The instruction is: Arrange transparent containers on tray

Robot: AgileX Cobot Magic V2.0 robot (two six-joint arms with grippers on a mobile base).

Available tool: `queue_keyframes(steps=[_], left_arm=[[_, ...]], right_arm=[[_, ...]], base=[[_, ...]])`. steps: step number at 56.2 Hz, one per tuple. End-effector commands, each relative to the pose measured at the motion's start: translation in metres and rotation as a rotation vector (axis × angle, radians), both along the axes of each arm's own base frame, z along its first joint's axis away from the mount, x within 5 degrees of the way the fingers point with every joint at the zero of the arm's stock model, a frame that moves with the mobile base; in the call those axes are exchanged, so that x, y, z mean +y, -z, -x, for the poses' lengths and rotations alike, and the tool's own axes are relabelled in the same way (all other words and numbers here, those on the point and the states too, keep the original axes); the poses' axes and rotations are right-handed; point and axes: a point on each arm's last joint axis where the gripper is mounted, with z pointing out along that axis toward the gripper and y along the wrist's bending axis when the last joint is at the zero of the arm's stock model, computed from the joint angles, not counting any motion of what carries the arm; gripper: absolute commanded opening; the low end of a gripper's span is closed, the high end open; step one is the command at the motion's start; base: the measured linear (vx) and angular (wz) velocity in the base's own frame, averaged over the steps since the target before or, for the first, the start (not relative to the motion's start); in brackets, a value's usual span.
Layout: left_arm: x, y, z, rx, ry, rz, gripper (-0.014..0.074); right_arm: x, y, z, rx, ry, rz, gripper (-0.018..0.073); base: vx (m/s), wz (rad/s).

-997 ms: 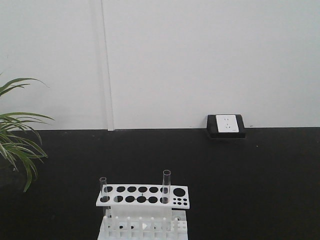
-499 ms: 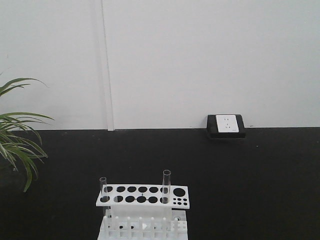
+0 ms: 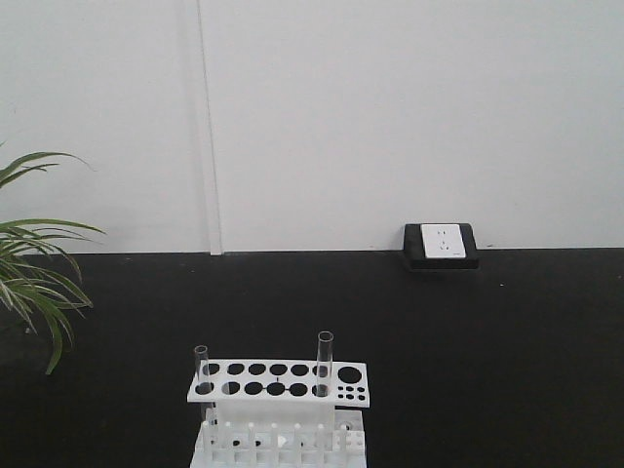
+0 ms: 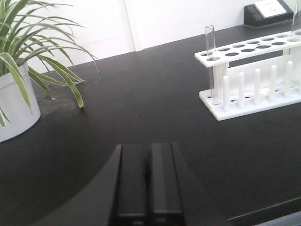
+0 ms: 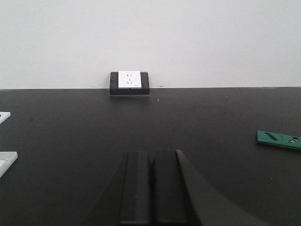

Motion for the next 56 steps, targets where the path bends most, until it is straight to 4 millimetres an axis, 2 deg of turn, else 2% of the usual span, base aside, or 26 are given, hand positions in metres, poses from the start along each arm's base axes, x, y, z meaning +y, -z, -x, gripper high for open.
queue_keyframes(steps=[1,18,23,28,32,38,46,51,56], left_arm=[[-0.001,0.001,0.000,-0.099,0.019,-0.021,-0.0003],[-0.005,-0.017,0.001,-0.294,0.053,0.006,-0.0003],[-0.006,-0.031,0.004,-0.427,0.074,0.056,-0.0003],[-0.006,-0.050,0.009,-0.540,0.094,0.189,-0.0003],[-0.005,-0.066,0.012,-0.577,0.095,0.195,-0.0003],[-0.004,-0.095,0.015,-0.574,0.077,0.149,-0.0003],[-0.004,-0.150,0.012,-0.608,0.060,0.068,-0.0003],[-0.006,-0.179,-0.003,-0.595,0.057,0.038,-0.0003],[-0.009,-0.203,-0.024,-0.570,0.060,0.051,-0.0003]], right_arm=[[0.000,-0.005,0.000,-0.080,0.002,0.020,-0.0011],[0.000,-0.019,0.002,-0.234,0.007,0.032,-0.0011],[0.000,-0.026,0.004,-0.312,0.010,0.039,-0.0011],[0.000,-0.038,0.008,-0.412,0.013,0.047,-0.0011],[0.000,-0.049,0.010,-0.448,0.013,0.049,-0.0011],[0.001,-0.083,0.020,-0.540,0.013,0.057,-0.0011],[0.001,-0.140,0.026,-0.615,0.013,0.065,-0.0011],[0.001,-0.174,0.020,-0.606,0.013,0.074,-0.0011],[-0.001,-0.194,-0.005,-0.546,0.012,0.070,-0.0011]], base=[[0.00,0.00],[0.00,0.00],[0.00,0.00],[0.00,0.00],[0.00,0.00],[0.00,0.00],[0.00,0.00],[0.00,0.00],[0.00,0.00]])
